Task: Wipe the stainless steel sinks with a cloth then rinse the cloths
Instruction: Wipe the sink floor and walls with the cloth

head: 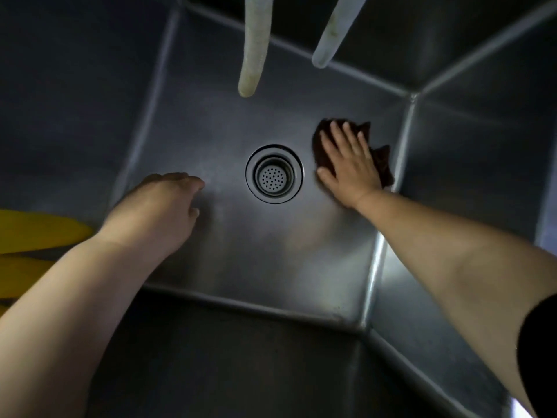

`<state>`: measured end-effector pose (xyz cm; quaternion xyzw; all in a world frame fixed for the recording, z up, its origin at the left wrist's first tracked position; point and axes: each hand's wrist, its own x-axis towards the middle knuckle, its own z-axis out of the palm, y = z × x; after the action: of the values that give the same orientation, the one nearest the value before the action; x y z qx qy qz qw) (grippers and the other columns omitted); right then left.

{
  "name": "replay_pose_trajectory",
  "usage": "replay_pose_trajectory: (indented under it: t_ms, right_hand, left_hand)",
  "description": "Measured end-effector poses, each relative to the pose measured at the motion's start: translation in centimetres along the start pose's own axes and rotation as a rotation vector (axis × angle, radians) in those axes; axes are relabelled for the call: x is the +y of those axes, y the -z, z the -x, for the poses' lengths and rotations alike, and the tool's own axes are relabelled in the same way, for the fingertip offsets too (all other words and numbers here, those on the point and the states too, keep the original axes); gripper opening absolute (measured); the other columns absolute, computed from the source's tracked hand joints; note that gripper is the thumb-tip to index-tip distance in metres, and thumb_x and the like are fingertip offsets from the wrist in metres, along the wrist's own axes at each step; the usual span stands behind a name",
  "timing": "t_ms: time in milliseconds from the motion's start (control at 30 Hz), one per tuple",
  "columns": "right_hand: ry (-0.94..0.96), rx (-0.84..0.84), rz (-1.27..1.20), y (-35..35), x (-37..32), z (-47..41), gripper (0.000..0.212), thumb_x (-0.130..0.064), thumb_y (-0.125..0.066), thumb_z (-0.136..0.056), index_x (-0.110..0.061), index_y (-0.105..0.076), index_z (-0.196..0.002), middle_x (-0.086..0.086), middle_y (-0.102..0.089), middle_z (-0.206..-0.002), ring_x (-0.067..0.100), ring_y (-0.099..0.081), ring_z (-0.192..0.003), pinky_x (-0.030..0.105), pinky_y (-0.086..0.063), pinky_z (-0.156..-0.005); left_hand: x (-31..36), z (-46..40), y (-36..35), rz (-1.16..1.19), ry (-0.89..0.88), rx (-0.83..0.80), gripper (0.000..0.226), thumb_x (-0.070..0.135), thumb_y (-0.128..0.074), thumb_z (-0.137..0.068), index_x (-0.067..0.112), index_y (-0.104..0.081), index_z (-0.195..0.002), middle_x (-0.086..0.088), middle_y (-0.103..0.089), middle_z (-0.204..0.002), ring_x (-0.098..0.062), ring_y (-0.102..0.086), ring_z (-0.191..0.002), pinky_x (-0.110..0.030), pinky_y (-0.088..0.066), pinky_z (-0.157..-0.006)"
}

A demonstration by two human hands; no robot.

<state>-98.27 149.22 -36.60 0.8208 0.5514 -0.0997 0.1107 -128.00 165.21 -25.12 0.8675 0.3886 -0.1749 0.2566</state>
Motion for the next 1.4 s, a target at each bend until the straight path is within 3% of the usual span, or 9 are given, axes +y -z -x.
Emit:
replay_pose_trajectory:
  t_ms: [200, 367, 600, 867, 933, 1033, 1167, 1267, 1400]
  right_hand:
    - [-0.351, 0.011, -0.082, 0.0, 0.5, -1.1, 0.071, -0.053, -0.026, -0.093, -0.018, -0.007, -0.152, 0.009, -0.001, -0.16, 0.029, 0.001, -0.146, 0.045, 0.002, -0.119]
    - [-0.413, -0.047, -0.136, -0.5, -2.1, 6.3, 0.073, -0.05, -0.035, -0.094, -0.014, -0.008, -0.152, 0.012, 0.001, -0.16, 0.031, 0.004, -0.146, 0.046, 0.007, -0.117]
    - [-0.535, -0.406, -0.181, -0.7, -7.7, 14.9, 0.081, -0.054, -0.027, -0.095, -0.009, 0.015, -0.148, 0.015, 0.026, -0.154, 0.034, 0.026, -0.141, 0.045, 0.021, -0.111]
    - [-1.04, -0.705, -0.514, 2.9, -18.1, 16.2, 0.093, -0.059, -0.036, -0.093, -0.009, 0.02, -0.147, 0.019, 0.023, -0.154, 0.045, 0.015, -0.14, 0.056, 0.004, -0.112]
    - [-0.965, -0.895, -0.462, 3.6, -18.6, 16.3, 0.091, -0.058, -0.033, -0.093, -0.007, 0.019, -0.147, 0.024, 0.023, -0.153, 0.048, 0.011, -0.14, 0.056, 0.0, -0.113]
    - [-0.793, -1.021, -0.431, 5.1, -17.6, 16.2, 0.08, -0.042, -0.039, -0.087, -0.009, 0.0, -0.149, 0.024, 0.0, -0.155, 0.044, -0.012, -0.139, 0.052, -0.015, -0.115]
    - [-0.519, -0.977, -0.532, 6.4, -18.1, 15.8, 0.064, -0.015, -0.044, -0.087, -0.01, -0.022, -0.146, 0.015, -0.028, -0.149, 0.033, -0.037, -0.131, 0.037, -0.032, -0.106]
    - [-0.294, -0.902, -0.644, 6.8, -19.7, 14.8, 0.043, -0.015, -0.049, -0.093, -0.015, -0.046, -0.136, 0.012, -0.045, -0.141, 0.029, -0.046, -0.124, 0.03, -0.036, -0.099]
    - [-0.153, -0.854, -0.843, 7.5, -23.1, 12.1, 0.039, -0.011, -0.052, -0.094, -0.02, -0.055, -0.132, 0.003, -0.051, -0.139, 0.025, -0.047, -0.125, 0.03, -0.032, -0.108]
  left_hand:
    - [-0.4, -0.1, -0.2, -0.014, -0.021, -0.018, 0.047, 0.02, -0.059, -0.086, 0.024, -0.051, -0.132, -0.003, -0.054, -0.135, -0.028, -0.051, -0.12, -0.04, -0.044, -0.098]
    - [-0.2, 0.0, -0.1, 0.004, -0.016, -0.031, 0.047, 0.018, -0.057, -0.087, 0.023, -0.05, -0.134, -0.002, -0.051, -0.139, -0.028, -0.048, -0.125, -0.039, -0.041, -0.1]
    - [0.1, 0.5, 0.1, 0.049, -0.001, -0.09, 0.047, 0.016, -0.056, -0.089, 0.019, -0.049, -0.135, -0.008, -0.051, -0.138, -0.031, -0.046, -0.125, -0.038, -0.04, -0.102]
    - [2.5, 3.6, 3.0, -0.038, -0.156, 0.03, 0.035, 0.008, -0.048, -0.087, 0.016, -0.056, -0.12, -0.008, -0.058, -0.118, -0.032, -0.05, -0.108, -0.043, -0.049, -0.078]
    - [2.6, 4.3, 4.4, -0.059, -0.18, 0.025, 0.035, 0.006, -0.047, -0.088, 0.016, -0.053, -0.121, -0.007, -0.056, -0.119, -0.031, -0.049, -0.111, -0.045, -0.049, -0.082]
    - [2.4, 5.1, 6.8, -0.107, -0.192, 0.073, 0.035, 0.007, -0.046, -0.09, 0.016, -0.052, -0.123, -0.006, -0.057, -0.12, -0.03, -0.049, -0.112, -0.044, -0.048, -0.086]
    - [1.4, 6.5, 9.4, -0.2, -0.23, 0.148, 0.032, 0.009, -0.05, -0.088, 0.017, -0.053, -0.119, -0.003, -0.057, -0.118, -0.029, -0.051, -0.11, -0.04, -0.046, -0.082]
    - [0.6, 7.4, 10.1, -0.229, -0.248, 0.163, 0.033, 0.012, -0.049, -0.088, 0.019, -0.052, -0.12, -0.002, -0.056, -0.12, -0.029, -0.051, -0.111, -0.038, -0.045, -0.082]
    - [0.0, 8.4, 9.9, -0.228, -0.269, 0.166, 0.037, 0.012, -0.049, -0.088, 0.018, -0.052, -0.125, -0.004, -0.055, -0.128, -0.03, -0.049, -0.116, -0.041, -0.045, -0.087]
